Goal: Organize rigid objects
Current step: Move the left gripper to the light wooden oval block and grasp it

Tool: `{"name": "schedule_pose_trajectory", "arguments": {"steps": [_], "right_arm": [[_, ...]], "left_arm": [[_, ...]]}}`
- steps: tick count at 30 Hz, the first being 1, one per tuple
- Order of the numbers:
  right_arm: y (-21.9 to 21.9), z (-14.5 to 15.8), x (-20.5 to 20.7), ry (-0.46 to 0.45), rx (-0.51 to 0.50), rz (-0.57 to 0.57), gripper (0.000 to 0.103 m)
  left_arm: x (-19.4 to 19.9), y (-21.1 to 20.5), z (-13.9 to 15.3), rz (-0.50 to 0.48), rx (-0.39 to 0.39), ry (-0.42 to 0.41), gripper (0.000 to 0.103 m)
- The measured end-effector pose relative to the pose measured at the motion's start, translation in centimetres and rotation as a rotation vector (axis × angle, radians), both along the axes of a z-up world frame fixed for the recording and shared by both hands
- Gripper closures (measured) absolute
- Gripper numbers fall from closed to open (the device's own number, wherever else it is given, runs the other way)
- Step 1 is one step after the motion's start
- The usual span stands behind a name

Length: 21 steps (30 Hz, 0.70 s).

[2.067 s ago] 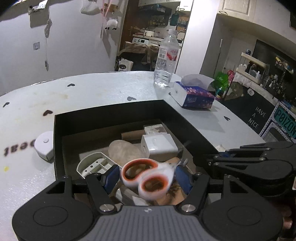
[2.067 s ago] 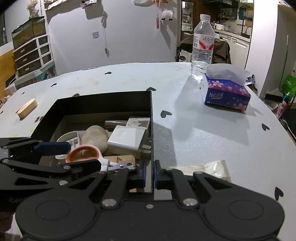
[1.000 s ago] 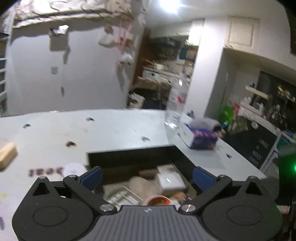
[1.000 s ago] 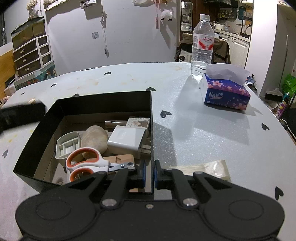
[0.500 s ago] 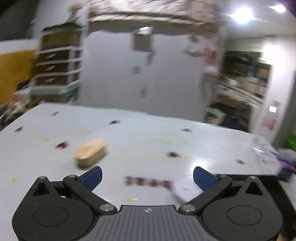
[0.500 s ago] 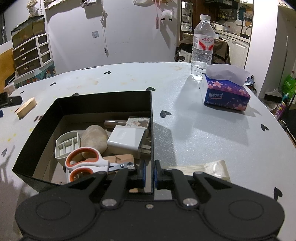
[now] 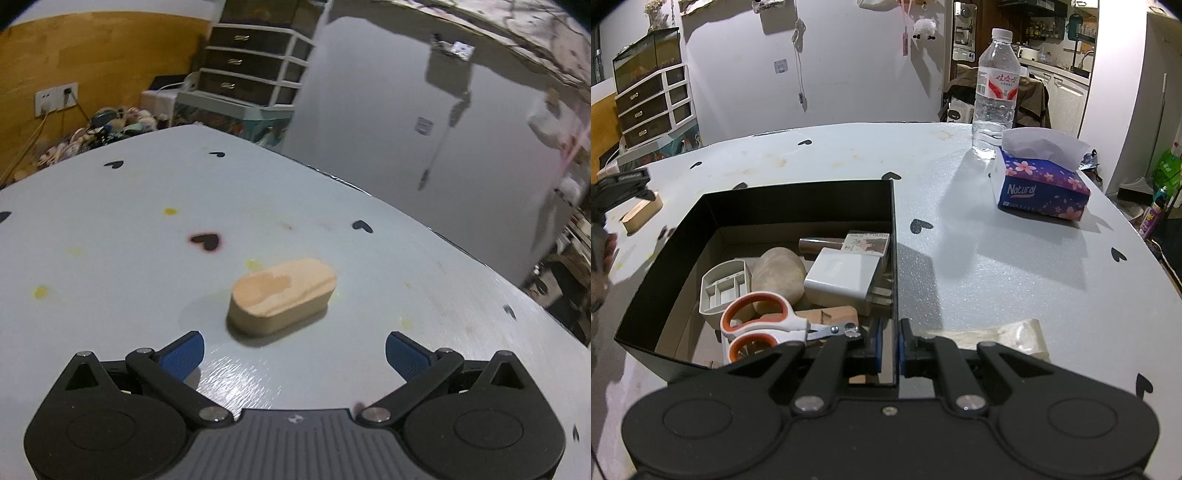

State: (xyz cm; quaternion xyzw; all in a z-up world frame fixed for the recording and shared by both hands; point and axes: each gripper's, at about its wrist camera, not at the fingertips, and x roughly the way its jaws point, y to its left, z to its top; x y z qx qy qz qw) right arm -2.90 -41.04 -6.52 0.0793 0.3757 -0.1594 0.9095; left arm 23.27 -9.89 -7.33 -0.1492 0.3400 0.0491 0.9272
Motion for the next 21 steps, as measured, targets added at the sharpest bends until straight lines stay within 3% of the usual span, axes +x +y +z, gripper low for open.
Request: {"name": "schedule_pose_trajectory", "arguments": {"steps": [6, 14, 19, 21], "right_arm": [[-0.2, -0.1, 0.0, 0.0, 0.008, 0.002, 0.094], [-0.1, -0.2, 0.4, 0.014, 0.005, 0.002, 0.094], [-0.1, -0.2, 0.4, 0.015, 0.005, 0.002, 0.094], [-0.1, -0.2, 0.4, 0.014, 0.005, 0.002, 0.094]], "left_arm": [[2.9, -0.5, -0.8, 0.099, -0.015, 0.041, 0.0], [4.5, -0.8, -0.9, 0.187, 0.033, 0.025, 0.001], [4.9, -1.2, -1.0, 0.168, 0.08, 0.003, 0.021], [4.9, -1.2, -1.1, 0.158, 0.085, -0.001, 0.021]]}}
